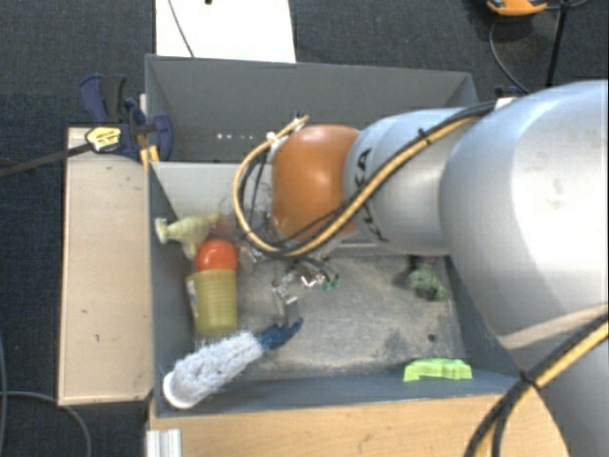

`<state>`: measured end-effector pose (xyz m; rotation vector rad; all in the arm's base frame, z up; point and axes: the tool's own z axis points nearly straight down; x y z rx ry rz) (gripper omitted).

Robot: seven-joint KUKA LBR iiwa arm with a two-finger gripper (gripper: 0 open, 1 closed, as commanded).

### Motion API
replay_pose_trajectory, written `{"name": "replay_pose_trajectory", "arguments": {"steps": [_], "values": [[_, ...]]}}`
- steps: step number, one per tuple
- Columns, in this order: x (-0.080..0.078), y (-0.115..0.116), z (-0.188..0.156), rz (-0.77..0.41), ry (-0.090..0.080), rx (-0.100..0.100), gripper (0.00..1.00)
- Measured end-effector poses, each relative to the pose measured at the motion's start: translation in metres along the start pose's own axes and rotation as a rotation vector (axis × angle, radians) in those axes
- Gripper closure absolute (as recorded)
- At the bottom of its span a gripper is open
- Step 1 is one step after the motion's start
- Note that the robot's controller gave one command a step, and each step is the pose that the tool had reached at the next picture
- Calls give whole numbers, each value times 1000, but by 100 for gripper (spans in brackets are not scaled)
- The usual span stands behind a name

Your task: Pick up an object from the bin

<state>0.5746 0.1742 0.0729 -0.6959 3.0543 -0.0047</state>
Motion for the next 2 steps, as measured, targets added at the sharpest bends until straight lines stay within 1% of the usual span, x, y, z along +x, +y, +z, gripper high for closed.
{"name": "replay_pose_trajectory", "arguments": {"steps": [1,2], "values": [[-22,26,2,-64,0,-6,0],[-1,49,2,-105,3,-5,0]]}}
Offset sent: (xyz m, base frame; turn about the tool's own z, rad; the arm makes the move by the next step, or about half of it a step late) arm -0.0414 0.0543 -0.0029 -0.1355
